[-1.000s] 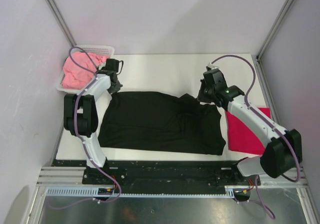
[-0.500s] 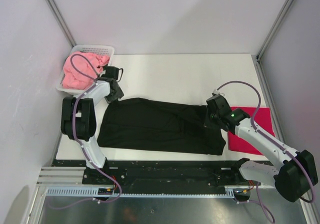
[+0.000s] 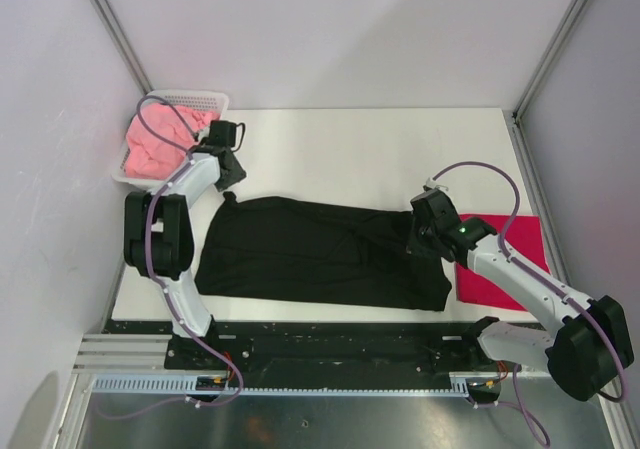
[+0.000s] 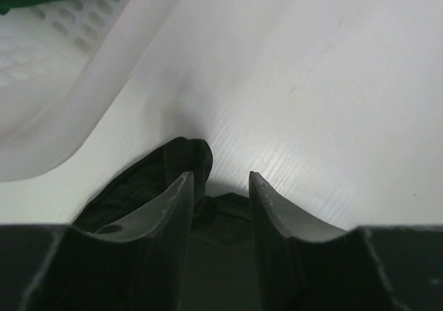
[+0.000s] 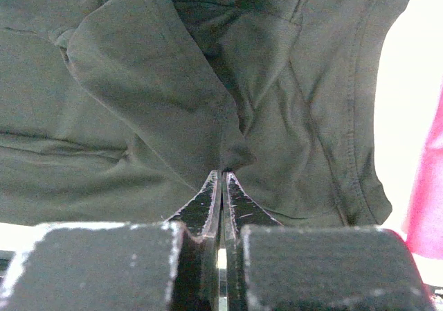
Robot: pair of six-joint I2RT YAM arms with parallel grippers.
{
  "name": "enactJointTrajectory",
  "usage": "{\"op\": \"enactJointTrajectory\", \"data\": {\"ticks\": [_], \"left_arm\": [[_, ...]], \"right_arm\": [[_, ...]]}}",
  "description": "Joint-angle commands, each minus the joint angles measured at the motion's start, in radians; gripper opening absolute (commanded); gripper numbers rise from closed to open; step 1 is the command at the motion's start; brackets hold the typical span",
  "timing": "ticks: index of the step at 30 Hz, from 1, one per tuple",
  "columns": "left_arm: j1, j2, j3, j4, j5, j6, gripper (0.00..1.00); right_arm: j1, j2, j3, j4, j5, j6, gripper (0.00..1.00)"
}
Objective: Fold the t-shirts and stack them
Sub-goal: Fold the other side of the tshirt into a rectangle
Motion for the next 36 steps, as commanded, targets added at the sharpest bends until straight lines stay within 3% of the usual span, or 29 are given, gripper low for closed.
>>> {"op": "enactJointTrajectory", "data": {"ticks": [1, 13, 23, 32, 36], "left_arm": [[-0.003, 0.052, 0.052, -0.009, -0.052, 0.018, 0.41], [-0.003, 0.078, 0.032, -0.029, -0.090, 0.010, 0.36], [-0.004, 0.065, 0.015, -0.042, -0.120, 0.006, 0.24], [-0.003, 0.057, -0.013, -0.047, -0.130, -0.001, 0.20], [-0.003, 0.047, -0.017, -0.047, -0.136, 0.001, 0.11]], "right_arm": [[0.006, -0.001, 0.004, 0.030, 0.016, 0.009, 0.00], [0.006, 0.002, 0.004, 0.027, 0.019, 0.007, 0.00], [0.004, 0.006, 0.001, 0.035, 0.016, 0.005, 0.00], [0.001, 0.009, 0.001, 0.048, 0.009, 0.005, 0.00], [-0.005, 0.006, 0.002, 0.058, 0.005, -0.001, 0.00]]}}
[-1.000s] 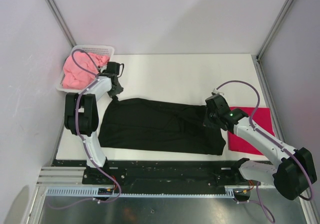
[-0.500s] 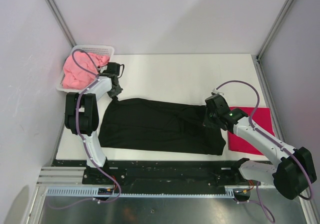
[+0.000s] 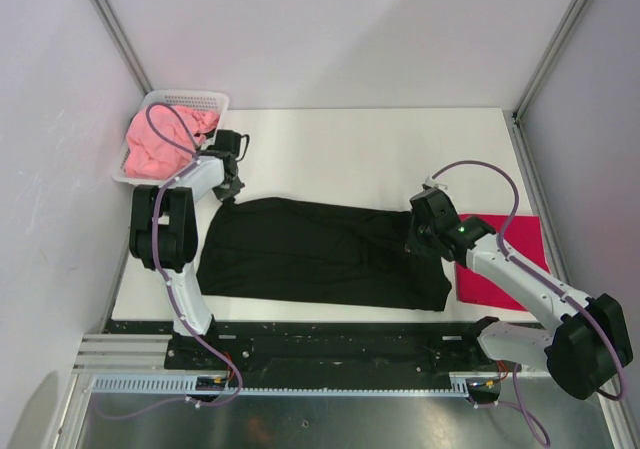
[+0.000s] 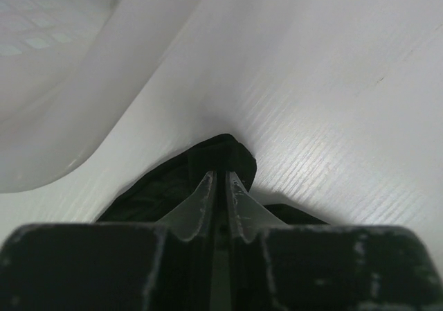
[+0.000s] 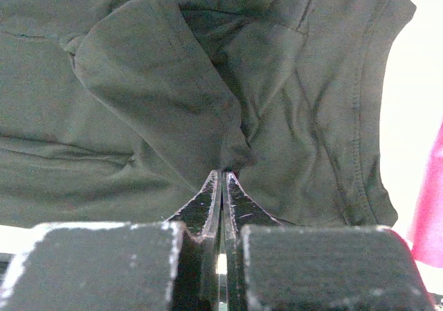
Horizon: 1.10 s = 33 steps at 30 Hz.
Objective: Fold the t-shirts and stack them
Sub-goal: Fold the other side of the tshirt into a rectangle
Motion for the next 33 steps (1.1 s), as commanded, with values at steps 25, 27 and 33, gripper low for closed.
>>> {"op": "enactJointTrajectory", "data": {"ticks": [25, 27, 33], "left_arm": [[0.003, 0.085, 0.293, -0.007, -0.032, 0.044, 0.00], [0.006, 0.094, 0.301, -0.007, -0.030, 0.047, 0.00], [0.023, 0.091, 0.279, -0.007, -0.037, 0.044, 0.00]], "right_arm": [[-0.235, 0.453, 0.613, 0.266, 0.085, -0.312, 0.00], [-0.241, 0.474, 0.635, 0.268, 0.077, -0.325, 0.00], [-0.250, 0.518, 0.675, 0.293, 0.053, -0.381, 0.00]]}}
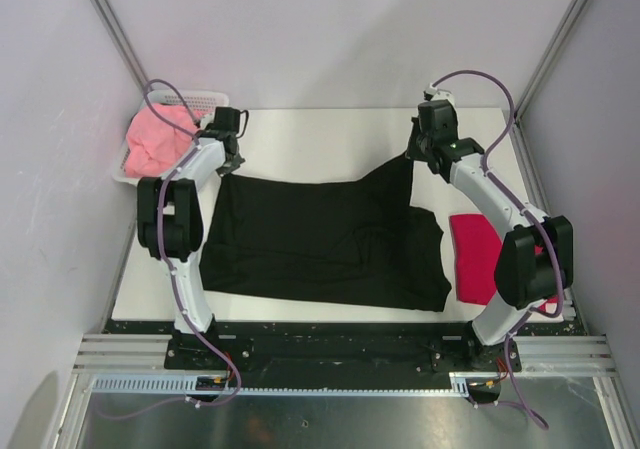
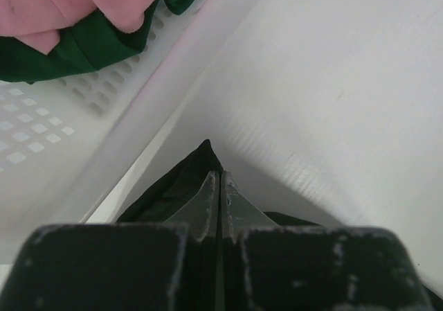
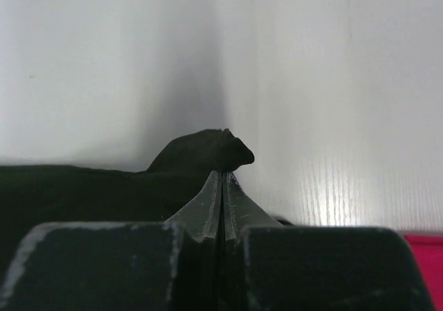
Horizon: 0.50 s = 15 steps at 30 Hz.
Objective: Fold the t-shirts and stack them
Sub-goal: Fold the other side of the tshirt into a rectangle
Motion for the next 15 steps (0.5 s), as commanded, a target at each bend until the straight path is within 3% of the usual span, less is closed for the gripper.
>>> {"op": "enactJointTrajectory", "data": {"ticks": [1, 15], "left_arm": [[0.019, -0.017, 0.020, 0.011, -0.017, 0.016, 0.00], [0.035, -0.045, -0.040, 0.013, -0.007, 0.012, 0.00]], "right_arm": [[-0.009, 0.024, 0.078, 0.059, -0.006, -0.069, 0.00], [-0.050, 0.211, 0.236, 0.049, -0.125, -0.177, 0.00]]}}
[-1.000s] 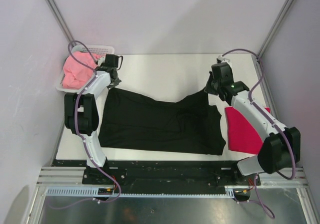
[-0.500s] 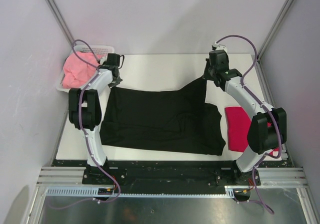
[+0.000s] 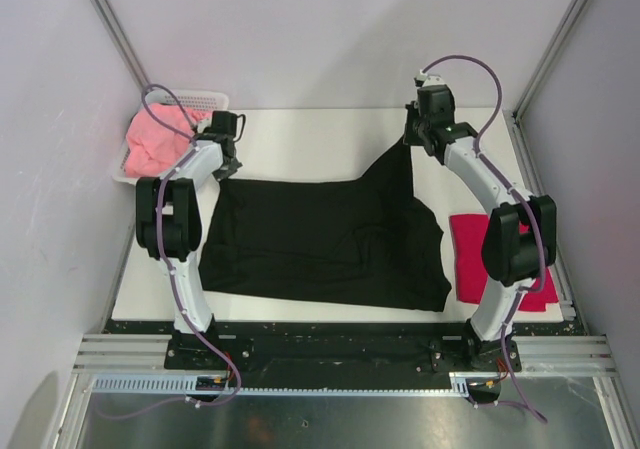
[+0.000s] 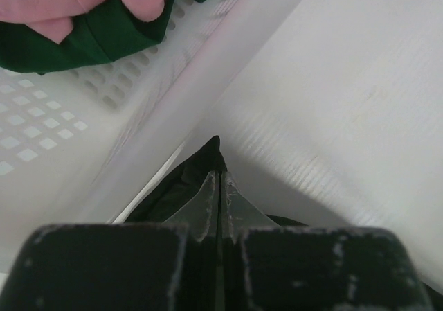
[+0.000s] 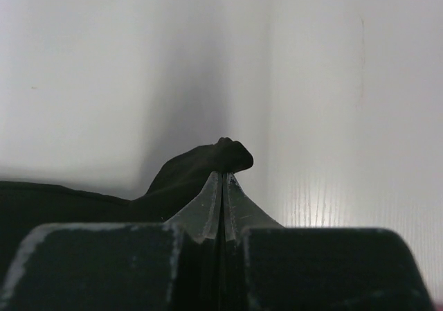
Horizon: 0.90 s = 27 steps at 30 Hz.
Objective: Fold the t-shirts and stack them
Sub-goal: Fold the other side of the tshirt into a rectangle
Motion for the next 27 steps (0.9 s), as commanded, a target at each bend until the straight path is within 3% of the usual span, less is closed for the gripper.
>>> {"op": "enactJointTrajectory", "data": {"ticks": [1, 10, 16, 27], "left_arm": [[0.015, -0.045, -0.013, 0.011, -0.006, 0.014, 0.00], [0.020, -0.047, -0.015, 0.011, 0.002, 0.028, 0.00], [0.021, -0.063, -0.032, 0.011, 0.010, 0.026, 0.00], [0.032, -0.148, -0.141, 0.019, 0.025, 0.004, 0.00]], "right_arm": [[-0.017, 0.075, 0.068, 0.023, -0.039, -0.034, 0.00], [-0.018, 0.099, 0.117, -0.002, -0.031, -0.026, 0.00], [-0.010, 0.020, 0.093, -0.042, -0.073, 0.004, 0.00], [0.011, -0.331, -0.262, -0.215, -0.187, 0.164, 0.00]]}}
